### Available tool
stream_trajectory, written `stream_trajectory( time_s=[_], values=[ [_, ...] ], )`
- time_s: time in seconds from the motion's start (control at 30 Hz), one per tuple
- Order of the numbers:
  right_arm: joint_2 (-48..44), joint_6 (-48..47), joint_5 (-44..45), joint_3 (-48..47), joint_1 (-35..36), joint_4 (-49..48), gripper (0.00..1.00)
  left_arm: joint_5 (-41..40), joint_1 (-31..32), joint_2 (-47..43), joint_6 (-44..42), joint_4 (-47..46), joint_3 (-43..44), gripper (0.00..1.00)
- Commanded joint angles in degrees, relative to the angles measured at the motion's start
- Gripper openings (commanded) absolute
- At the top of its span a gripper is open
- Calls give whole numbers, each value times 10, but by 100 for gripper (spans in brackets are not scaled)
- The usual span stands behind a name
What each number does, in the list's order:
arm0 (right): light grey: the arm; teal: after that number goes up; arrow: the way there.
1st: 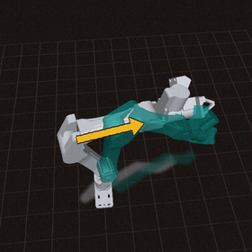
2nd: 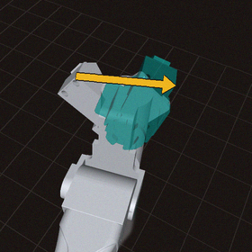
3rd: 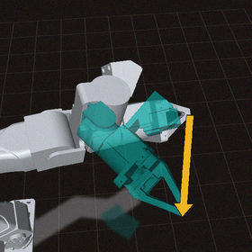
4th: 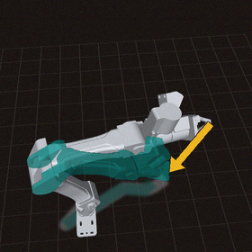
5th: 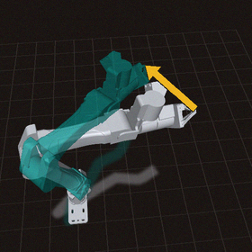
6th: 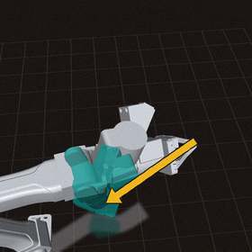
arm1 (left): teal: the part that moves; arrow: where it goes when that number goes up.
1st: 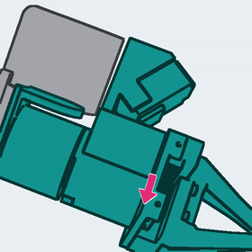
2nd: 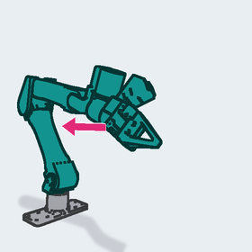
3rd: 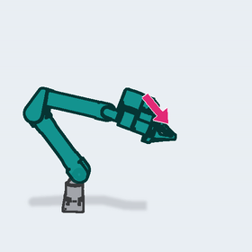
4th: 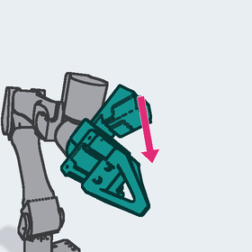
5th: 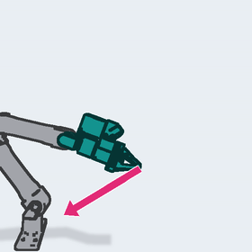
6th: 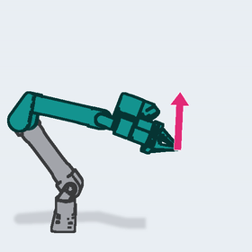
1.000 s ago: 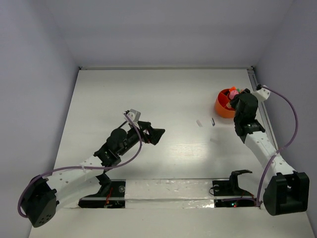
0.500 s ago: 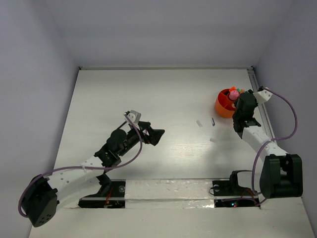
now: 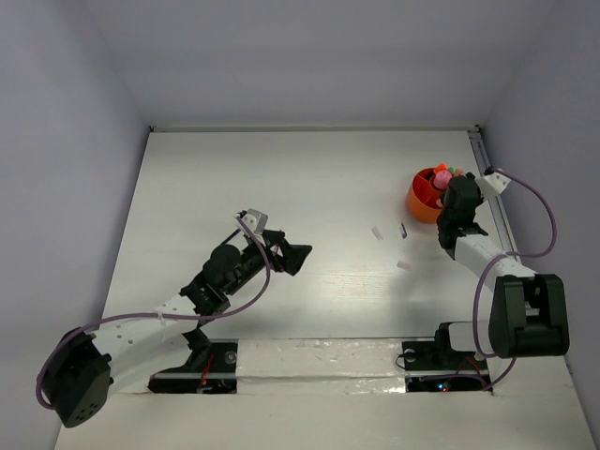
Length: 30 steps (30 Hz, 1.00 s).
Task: Sort the stationery into containers
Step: Place the pen in the storage box.
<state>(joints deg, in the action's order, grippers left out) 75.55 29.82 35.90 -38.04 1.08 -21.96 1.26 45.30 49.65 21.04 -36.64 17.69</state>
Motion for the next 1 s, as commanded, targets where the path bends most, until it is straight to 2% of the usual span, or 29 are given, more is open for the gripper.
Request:
stream_trajectory(
  time_s=[0.0, 0.17, 0.2, 0.3, 0.43, 0.63, 0.73, 0.83, 0.87, 0.97],
  values=[
    [-4, 17, 5, 9, -5, -49, 6, -6, 3, -5, -8, -33, -2, 99],
    [-3, 14, -23, 10, -5, -38, 23, -7, 3, -2, -8, -34, -1, 99],
    [-3, 10, -30, 5, -5, -30, 32, -7, 3, 0, -8, -32, 0, 99],
    [-5, 7, -51, -11, -5, -4, 47, -19, 3, -3, -9, -29, 0, 99],
    [-24, -3, -73, -15, -5, 13, 58, -32, 3, -2, -9, -27, 0, 99],
    [-80, -34, -99, -26, -5, 55, 60, -41, 3, -3, -7, -24, 1, 99],
    [-123, -48, -141, -29, -5, 87, 59, -49, 3, -7, -6, -21, 1, 99],
    [-152, -50, -209, -48, 13, 151, 50, -57, 3, -13, 8, -16, 4, 99],
    [-153, -49, -258, -61, 36, 168, 45, -60, 3, -16, 15, -6, 8, 99],
    [-126, -52, -333, -84, 105, 219, 42, -71, 3, -32, 45, 21, 23, 99]
  ],
)
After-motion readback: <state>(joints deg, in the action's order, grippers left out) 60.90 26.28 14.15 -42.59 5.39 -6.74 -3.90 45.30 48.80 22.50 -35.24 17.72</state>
